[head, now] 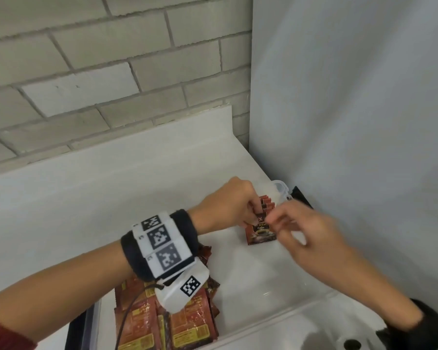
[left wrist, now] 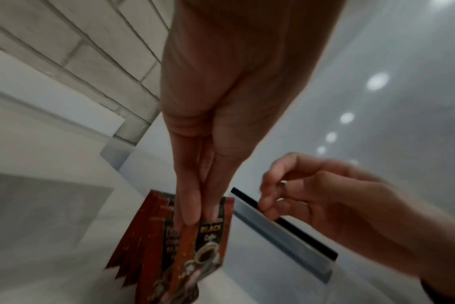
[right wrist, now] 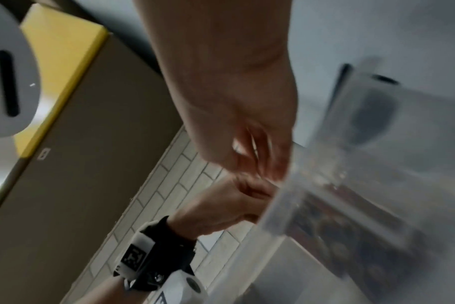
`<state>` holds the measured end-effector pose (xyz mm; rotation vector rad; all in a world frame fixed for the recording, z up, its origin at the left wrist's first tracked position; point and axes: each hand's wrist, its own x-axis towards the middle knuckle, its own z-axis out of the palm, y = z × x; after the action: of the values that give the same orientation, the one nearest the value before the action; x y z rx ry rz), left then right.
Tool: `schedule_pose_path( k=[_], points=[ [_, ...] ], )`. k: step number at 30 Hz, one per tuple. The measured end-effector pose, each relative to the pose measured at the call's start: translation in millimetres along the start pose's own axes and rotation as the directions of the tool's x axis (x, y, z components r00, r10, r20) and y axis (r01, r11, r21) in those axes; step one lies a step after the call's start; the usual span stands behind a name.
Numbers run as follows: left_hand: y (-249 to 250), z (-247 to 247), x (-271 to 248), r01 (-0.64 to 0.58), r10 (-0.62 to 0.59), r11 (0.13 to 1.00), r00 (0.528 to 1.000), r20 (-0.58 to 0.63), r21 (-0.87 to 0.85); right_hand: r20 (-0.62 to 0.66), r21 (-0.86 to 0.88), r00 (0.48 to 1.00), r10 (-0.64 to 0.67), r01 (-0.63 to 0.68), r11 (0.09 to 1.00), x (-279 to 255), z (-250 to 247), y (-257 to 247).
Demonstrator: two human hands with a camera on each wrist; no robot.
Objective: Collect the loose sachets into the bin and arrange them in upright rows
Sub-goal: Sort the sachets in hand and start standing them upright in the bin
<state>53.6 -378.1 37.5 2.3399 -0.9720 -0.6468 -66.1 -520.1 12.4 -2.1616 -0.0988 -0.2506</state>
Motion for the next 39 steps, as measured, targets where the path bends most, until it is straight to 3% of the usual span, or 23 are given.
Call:
schedule_pose_path(
  k=[1,3,5,11,17,20,30,39],
  points=[
    [0,4,3,-0.009,0.009,0.999,1.0,0.011,0.044,0.174,-0.16,0.985,0.02,0.008,0.987,1,2,0],
    [-1,9,7,-0.005,0.003,0.997,1.0,0.029,0.082,0.442,-0.395,0.878,0.182,0.008,0.919,5,8,0],
    [-3,12,10,-0.002,-0.002,0.996,0.999,0.043,0.089,0.509,-0.498,0.802,0.311,-0.02,0.867,9,16,-3],
    [-9,16,10,-0.049,0.042,0.968,0.999,0.033,0.248,0.449,-0.556,0.799,0.401,-0.102,0.825,16,33,1],
    [-4,16,0,-0.083,0.132,0.812,0.99,-0.042,0.578,0.407,-0.516,0.837,0.366,-0.12,0.848,15,38,10],
    [0,14,2,-0.107,0.169,0.817,0.984,-0.058,0.567,0.389,-0.499,0.856,0.342,-0.117,0.859,14,39,11],
    [9,9,22,-0.126,0.102,0.886,0.992,0.076,0.447,0.393,-0.489,0.865,0.311,-0.089,0.868,12,41,14],
    [2,15,17,-0.109,0.097,0.839,0.994,0.051,0.533,0.363,-0.48,0.865,0.347,-0.145,0.865,13,41,12]
  ],
)
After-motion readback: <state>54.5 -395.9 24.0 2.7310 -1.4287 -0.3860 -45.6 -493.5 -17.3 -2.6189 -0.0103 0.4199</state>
